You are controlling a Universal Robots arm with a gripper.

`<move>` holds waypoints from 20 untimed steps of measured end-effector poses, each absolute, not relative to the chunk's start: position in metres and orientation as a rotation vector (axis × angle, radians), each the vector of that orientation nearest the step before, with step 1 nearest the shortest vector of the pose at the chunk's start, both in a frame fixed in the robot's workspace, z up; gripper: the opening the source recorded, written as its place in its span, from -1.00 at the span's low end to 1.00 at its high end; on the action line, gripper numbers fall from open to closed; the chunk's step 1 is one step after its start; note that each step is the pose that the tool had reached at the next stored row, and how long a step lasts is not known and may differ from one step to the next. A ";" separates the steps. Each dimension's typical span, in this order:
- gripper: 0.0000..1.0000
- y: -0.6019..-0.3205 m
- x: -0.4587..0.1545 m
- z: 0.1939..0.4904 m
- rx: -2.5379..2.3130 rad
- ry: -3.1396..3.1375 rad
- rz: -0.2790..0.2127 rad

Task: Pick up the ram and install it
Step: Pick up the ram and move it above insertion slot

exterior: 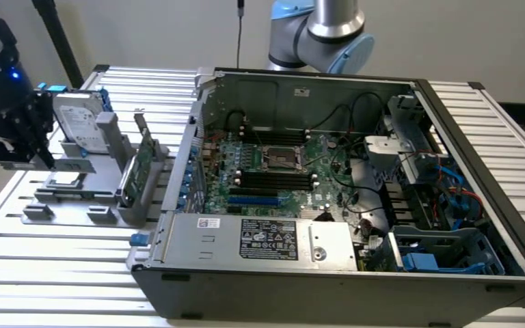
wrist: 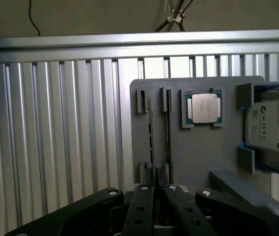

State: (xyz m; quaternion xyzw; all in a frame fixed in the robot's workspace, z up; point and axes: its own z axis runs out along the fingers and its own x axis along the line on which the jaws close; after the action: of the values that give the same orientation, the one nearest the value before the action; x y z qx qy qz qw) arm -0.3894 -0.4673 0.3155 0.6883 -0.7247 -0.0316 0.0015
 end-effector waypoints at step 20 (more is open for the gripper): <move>-0.73 -0.467 -0.298 0.366 2.174 -2.278 -0.139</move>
State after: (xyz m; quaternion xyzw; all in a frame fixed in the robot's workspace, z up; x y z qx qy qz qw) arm -0.2985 -0.4672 0.3663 0.6898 -0.7226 -0.0441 -0.0052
